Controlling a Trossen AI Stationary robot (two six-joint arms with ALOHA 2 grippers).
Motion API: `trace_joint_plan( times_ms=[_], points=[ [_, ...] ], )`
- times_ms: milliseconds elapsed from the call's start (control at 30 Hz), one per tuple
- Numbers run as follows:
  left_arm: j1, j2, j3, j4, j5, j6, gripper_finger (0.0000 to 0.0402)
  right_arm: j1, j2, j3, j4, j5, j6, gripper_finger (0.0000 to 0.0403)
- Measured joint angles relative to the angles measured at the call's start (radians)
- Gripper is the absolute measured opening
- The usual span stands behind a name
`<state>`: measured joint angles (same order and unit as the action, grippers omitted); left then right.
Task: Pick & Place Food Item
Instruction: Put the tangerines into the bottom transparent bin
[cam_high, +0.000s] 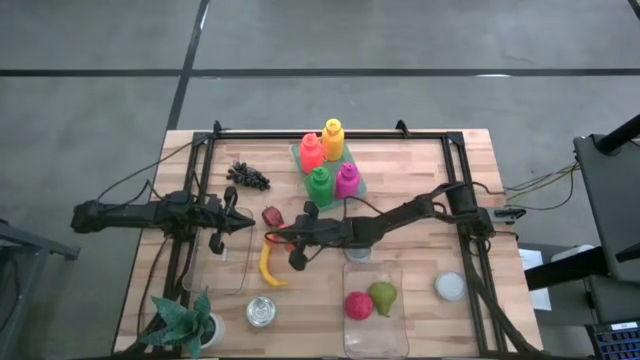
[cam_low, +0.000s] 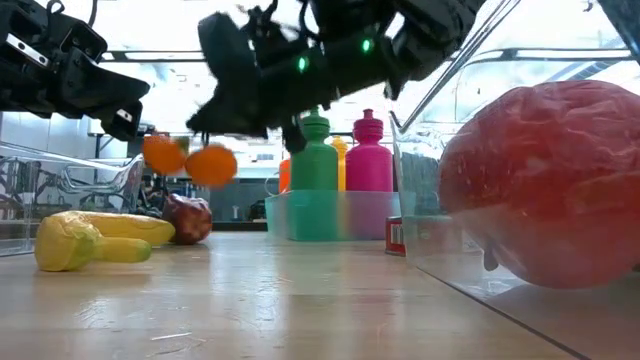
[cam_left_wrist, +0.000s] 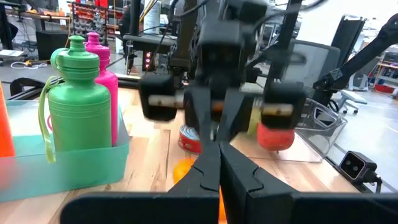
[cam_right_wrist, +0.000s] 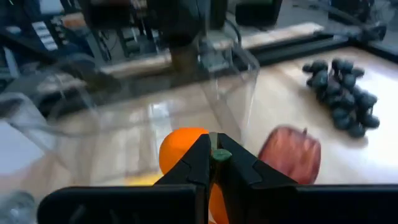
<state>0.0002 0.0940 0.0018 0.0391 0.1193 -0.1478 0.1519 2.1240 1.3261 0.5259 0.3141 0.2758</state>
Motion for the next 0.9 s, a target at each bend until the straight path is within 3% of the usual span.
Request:
trace_joint_plan(
  times_ms=[200,433,767,900],
  points=[
    [0.0,0.001,0.0,0.0,0.0,0.0,0.0001,0.023,-0.117,-0.002,-0.036,0.0,-0.07,0.0015],
    [0.0,0.001,0.0,0.0,0.0,0.0,0.0001,0.044,-0.344,-0.002,-0.291,-0.005,-0.098,0.0015],
    [0.0,0.001,0.0,0.0,0.0,0.0,0.0001,0.064,-0.689,-0.01,-0.616,-0.309,-0.044,0.0014],
    [0.0,0.002,0.0,0.0,0.0,0.0,0.0001,0.119,-0.767,-0.022,-0.736,-0.341,-0.067,0.0014]
  ],
)
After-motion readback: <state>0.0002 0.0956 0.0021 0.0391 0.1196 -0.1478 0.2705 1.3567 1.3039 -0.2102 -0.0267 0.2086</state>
